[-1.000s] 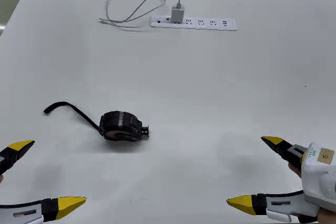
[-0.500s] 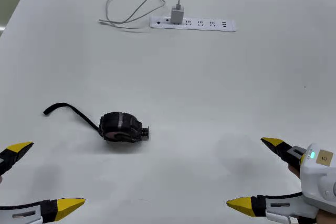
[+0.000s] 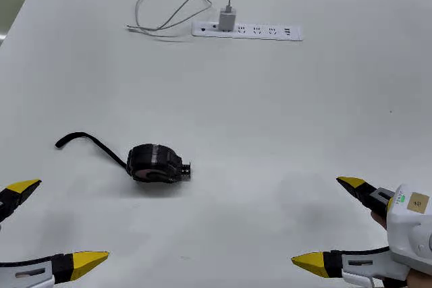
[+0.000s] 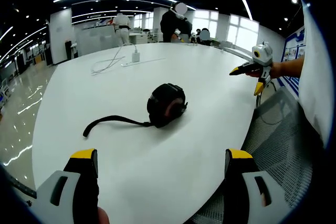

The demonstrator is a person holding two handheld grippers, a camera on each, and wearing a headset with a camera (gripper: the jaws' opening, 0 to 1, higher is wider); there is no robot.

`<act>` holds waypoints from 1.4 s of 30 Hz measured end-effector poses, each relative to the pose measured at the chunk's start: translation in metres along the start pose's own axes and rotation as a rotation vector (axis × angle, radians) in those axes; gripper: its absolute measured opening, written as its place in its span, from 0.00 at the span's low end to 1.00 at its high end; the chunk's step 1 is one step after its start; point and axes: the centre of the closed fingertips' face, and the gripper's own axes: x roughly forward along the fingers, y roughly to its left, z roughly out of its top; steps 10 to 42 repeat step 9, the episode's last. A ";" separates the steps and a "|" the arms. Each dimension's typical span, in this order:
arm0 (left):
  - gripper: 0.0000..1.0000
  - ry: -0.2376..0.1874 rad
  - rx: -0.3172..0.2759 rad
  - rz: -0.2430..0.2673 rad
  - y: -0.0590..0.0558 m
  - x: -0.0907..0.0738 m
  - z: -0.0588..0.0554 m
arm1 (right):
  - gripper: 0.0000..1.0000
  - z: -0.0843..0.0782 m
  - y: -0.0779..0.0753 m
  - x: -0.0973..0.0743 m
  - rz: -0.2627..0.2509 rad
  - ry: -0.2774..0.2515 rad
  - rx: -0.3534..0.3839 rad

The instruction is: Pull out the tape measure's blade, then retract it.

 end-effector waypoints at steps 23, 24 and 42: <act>0.99 -0.017 0.024 0.002 0.000 0.000 0.004 | 0.99 0.000 0.000 0.000 -0.003 0.000 -0.003; 0.99 -0.017 0.024 0.002 0.000 0.000 0.004 | 0.99 0.000 0.000 0.000 -0.003 0.000 -0.003; 0.99 -0.017 0.024 0.002 0.000 0.000 0.004 | 0.99 0.000 0.000 0.000 -0.003 0.000 -0.003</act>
